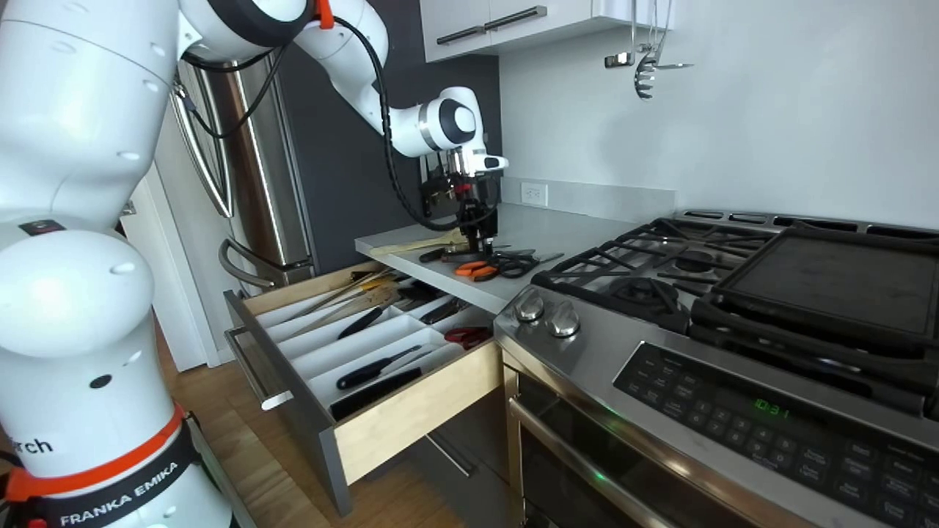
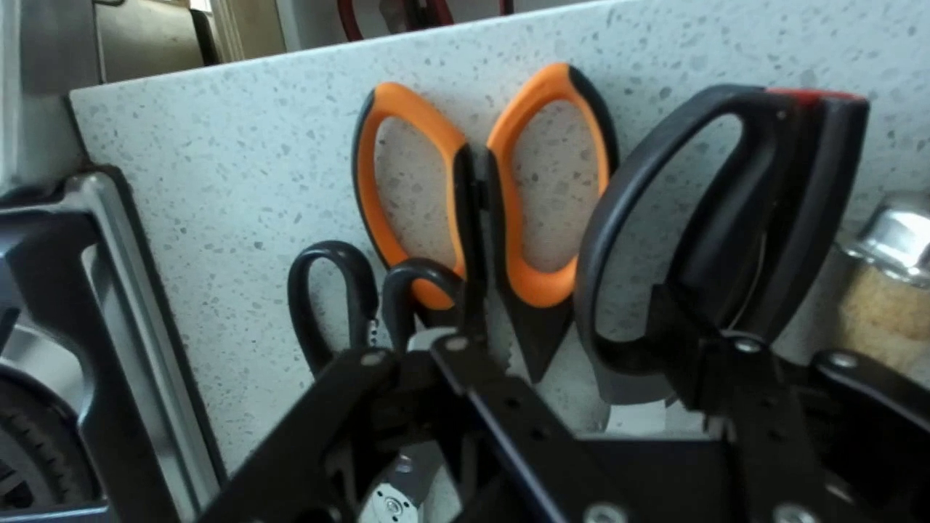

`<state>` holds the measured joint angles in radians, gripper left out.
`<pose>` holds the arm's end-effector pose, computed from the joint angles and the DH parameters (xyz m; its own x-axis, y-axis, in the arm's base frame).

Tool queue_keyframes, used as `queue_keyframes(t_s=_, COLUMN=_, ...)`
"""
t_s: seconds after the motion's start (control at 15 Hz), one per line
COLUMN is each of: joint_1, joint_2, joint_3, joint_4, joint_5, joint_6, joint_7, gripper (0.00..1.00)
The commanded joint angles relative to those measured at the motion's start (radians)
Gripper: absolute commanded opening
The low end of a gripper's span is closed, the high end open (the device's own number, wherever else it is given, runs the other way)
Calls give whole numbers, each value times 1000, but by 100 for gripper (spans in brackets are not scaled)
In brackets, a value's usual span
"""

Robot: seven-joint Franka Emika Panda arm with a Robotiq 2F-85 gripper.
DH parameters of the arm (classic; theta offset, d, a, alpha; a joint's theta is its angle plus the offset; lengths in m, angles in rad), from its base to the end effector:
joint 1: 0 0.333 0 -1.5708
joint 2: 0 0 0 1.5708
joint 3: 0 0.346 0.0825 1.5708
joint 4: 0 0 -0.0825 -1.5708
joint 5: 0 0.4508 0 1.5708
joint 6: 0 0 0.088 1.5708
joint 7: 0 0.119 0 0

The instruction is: Remove the scissors from the open drawer and put it on the counter

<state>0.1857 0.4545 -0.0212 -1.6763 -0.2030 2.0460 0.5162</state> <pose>0.7222 0.1079 0.3134 0.9693 -0.2458 0.0076 -0.2422 -0.9488 0.2026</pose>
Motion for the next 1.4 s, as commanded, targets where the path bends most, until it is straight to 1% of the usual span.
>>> queue_keyframes(t_s=0.0, joint_1=-9, joint_2=-132, joint_3=-16, joint_4=-109, joint_5=-24, joint_6=-42, joint_7=-43, gripper=92)
queue_keyframes(t_s=0.07, joint_1=-24, joint_2=-174, joint_3=-21, joint_4=-159, joint_5=-25, joint_6=-41, joint_7=-64, gripper=99)
queue_keyframes(t_s=0.13, joint_1=-45, joint_2=-224, joint_3=-20, joint_4=-220, joint_5=-10, joint_6=-26, joint_7=-97, gripper=100)
queue_keyframes(t_s=0.27, joint_1=-81, joint_2=-312, joint_3=-2, joint_4=-313, joint_5=32, joint_6=46, joint_7=-201, gripper=100)
queue_keyframes(t_s=0.4, joint_1=-102, joint_2=-408, joint_3=12, joint_4=-410, joint_5=63, joint_6=129, joint_7=-293, gripper=100)
queue_keyframes(t_s=0.6, joint_1=-96, joint_2=-566, joint_3=36, joint_4=-557, joint_5=87, joint_6=251, joint_7=-369, gripper=99)
queue_keyframes(t_s=0.73, joint_1=-90, joint_2=-680, joint_3=53, joint_4=-639, joint_5=87, joint_6=277, joint_7=-451, gripper=100)
queue_keyframes(t_s=0.87, joint_1=-74, joint_2=-793, joint_3=67, joint_4=-690, joint_5=110, joint_6=229, joint_7=-560, gripper=100)
queue_keyframes(t_s=0.93, joint_1=-59, joint_2=-847, joint_3=66, joint_4=-707, joint_5=144, joint_6=169, joint_7=-626, gripper=100)
queue_keyframes(t_s=1.0, joint_1=-52, joint_2=-901, joint_3=69, joint_4=-724, joint_5=166, joint_6=88, joint_7=-631, gripper=100)
queue_keyframes(t_s=1.07, joint_1=-38, joint_2=-936, joint_3=57, joint_4=-732, joint_5=207, joint_6=17, joint_7=-684, gripper=100)
queue_keyframes(t_s=1.13, joint_1=-68, joint_2=-821, joint_3=80, joint_4=-654, joint_5=154, joint_6=91, joint_7=-605, gripper=100)
queue_keyframes(t_s=1.2, joint_1=-59, joint_2=-868, joint_3=78, joint_4=-671, joint_5=174, joint_6=40, joint_7=-633, gripper=100)
queue_keyframes(t_s=1.33, joint_1=-52, joint_2=-923, joint_3=75, joint_4=-699, joint_5=188, joint_6=15, joint_7=-656, gripper=100)
